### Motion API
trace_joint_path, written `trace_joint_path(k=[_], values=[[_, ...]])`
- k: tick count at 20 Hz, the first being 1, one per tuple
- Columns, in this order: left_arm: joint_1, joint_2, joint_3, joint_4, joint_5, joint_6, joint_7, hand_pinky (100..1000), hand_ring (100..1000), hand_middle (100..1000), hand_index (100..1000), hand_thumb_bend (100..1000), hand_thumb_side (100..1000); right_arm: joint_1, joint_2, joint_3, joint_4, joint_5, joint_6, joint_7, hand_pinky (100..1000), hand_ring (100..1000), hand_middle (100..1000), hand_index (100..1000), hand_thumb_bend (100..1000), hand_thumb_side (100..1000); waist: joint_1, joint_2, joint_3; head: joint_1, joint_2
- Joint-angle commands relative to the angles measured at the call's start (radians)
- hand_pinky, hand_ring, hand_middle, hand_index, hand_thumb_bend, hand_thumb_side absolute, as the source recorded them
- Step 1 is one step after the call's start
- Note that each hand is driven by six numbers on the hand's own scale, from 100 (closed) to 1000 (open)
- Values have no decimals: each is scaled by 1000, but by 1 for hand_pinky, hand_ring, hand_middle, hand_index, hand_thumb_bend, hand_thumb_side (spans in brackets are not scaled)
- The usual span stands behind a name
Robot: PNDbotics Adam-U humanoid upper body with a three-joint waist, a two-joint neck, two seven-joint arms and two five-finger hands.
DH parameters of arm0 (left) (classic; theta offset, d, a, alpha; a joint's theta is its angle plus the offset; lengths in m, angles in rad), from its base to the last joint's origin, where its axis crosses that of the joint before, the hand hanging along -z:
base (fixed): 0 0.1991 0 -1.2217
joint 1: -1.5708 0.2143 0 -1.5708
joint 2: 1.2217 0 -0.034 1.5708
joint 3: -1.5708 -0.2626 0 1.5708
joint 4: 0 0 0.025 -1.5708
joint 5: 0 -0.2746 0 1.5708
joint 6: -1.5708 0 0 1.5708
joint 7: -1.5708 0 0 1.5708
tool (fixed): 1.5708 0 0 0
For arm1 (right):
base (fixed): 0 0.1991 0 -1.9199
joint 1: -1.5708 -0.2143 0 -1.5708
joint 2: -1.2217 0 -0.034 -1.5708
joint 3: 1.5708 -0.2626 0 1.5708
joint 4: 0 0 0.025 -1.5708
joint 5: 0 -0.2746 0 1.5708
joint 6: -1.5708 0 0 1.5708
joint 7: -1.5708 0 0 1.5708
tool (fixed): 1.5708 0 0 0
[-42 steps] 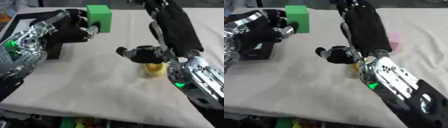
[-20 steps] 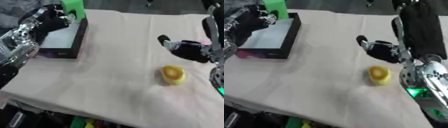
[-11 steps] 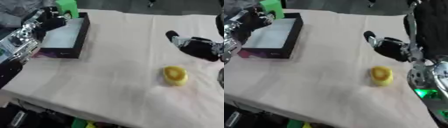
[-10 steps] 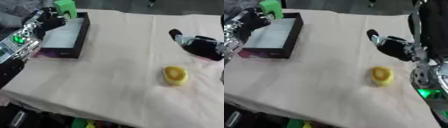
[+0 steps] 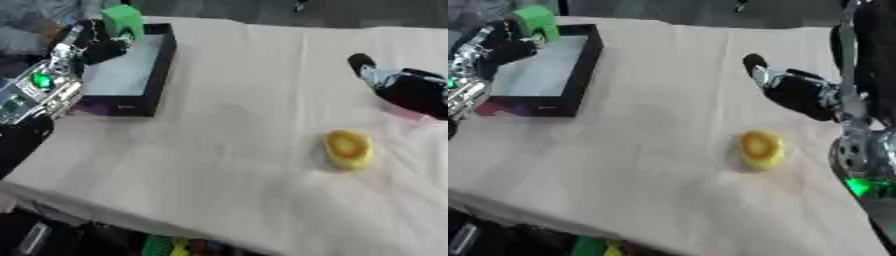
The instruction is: Pick up the objects with one hand, pass them to the other hand, and then place them into the box on the other side of the table.
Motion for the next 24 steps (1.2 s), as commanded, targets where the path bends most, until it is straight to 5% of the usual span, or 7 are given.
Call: trace_joint_path(k=[1,12,13,14,15,19,24], values=[[-19,23,14,16,-41,216,196,1000,786,602,565,100,245,-13,-18,-16,-21,-6,1,-9,829,918,881,826,658,316,-12,0,-1,6,-12],[-26,17,18,59,-158,285,157,1000,842,719,805,129,147,-11,-19,-18,-21,-12,0,-13,829,918,881,826,662,319,-13,-6,0,6,-11],[-26,19,13,57,-170,290,147,1000,845,743,885,263,377,-10,-19,-18,-21,-12,-1,-14,829,918,881,826,662,319,-13,-6,-1,6,-9],[-26,21,9,54,-184,295,135,1000,845,743,885,263,377,-10,-18,-18,-21,-13,-2,-14,829,918,881,826,662,319,-13,-7,-1,6,-9],[-26,21,8,53,-198,300,123,1000,854,766,919,395,580,-10,-18,-18,-21,-14,-3,-15,831,919,881,827,658,317,-12,-7,-1,6,-8],[-26,24,7,55,-253,329,72,1000,867,782,952,467,596,-10,-18,-19,-21,-21,-15,-18,833,920,882,829,656,315,-11,-11,-1,5,-7],[-29,19,21,67,-326,348,14,1000,868,783,964,419,543,-7,-19,-22,-21,-28,-21,-21,834,921,882,829,655,314,-11,-15,0,3,-5]])
